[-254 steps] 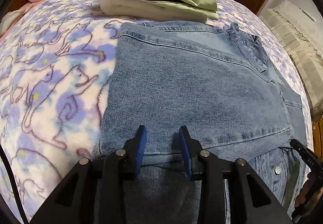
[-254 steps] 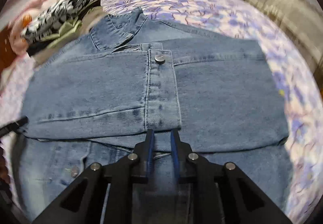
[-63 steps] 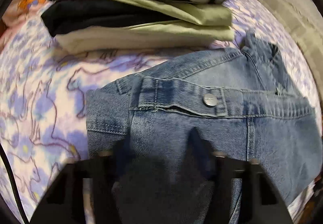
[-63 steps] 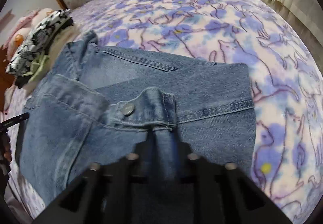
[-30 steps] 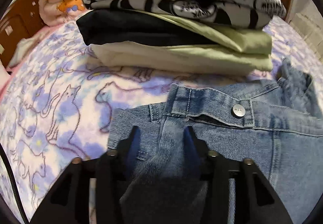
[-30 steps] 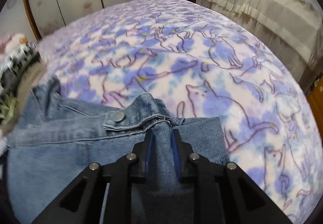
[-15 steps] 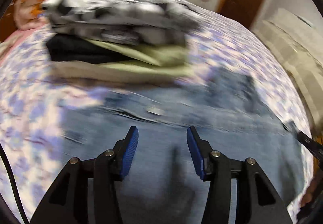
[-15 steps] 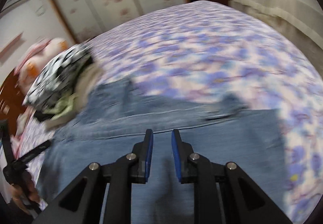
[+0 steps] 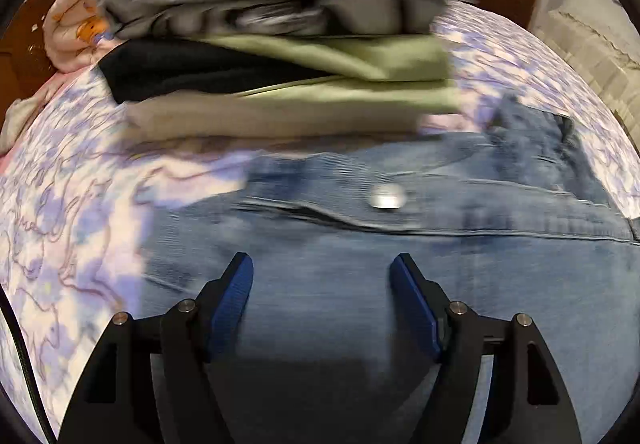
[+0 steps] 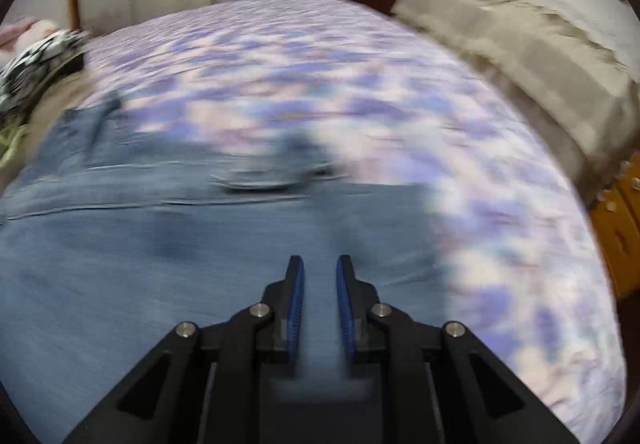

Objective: Fold large clothes
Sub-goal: 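Open both tools and lift them off the folded jacket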

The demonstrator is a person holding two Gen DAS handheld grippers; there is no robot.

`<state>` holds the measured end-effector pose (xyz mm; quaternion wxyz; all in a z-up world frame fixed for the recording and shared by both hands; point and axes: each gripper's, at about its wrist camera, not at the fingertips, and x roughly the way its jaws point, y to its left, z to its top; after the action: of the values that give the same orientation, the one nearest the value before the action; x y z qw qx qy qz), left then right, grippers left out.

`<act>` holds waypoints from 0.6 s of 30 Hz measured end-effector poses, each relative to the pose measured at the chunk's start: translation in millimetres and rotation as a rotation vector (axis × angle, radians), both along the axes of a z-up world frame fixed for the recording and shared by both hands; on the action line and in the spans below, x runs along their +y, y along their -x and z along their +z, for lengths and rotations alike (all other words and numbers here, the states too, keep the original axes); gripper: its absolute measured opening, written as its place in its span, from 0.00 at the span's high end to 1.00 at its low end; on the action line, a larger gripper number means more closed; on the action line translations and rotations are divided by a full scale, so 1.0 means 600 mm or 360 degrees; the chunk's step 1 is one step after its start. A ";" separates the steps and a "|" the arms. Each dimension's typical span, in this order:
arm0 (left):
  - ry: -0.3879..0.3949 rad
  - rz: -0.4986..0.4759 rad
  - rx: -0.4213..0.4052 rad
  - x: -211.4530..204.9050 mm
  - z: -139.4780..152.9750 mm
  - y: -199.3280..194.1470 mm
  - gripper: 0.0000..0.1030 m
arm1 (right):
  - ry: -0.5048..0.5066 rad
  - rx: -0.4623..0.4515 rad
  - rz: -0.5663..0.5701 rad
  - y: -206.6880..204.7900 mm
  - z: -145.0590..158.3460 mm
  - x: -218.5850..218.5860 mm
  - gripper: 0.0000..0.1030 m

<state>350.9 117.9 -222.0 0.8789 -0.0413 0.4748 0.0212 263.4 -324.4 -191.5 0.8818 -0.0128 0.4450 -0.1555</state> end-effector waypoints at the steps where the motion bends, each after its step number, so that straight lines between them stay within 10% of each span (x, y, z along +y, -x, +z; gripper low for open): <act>1: 0.0058 -0.0020 -0.0007 0.017 -0.001 0.004 0.30 | 0.0010 -0.0002 -0.0035 0.012 0.001 -0.024 0.77; 7: -0.0008 0.0011 0.0070 0.018 0.011 0.017 0.29 | -0.0122 0.0061 -0.0185 0.045 0.006 -0.088 0.72; 18: 0.0002 -0.0046 0.0043 -0.003 0.131 0.108 0.20 | -0.0243 -0.0017 -0.0018 0.089 0.104 0.008 0.72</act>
<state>286.1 115.8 -143.1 0.8726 -0.0347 0.4872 0.0087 209.9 -319.6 -128.9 0.8817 0.0578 0.4510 -0.1261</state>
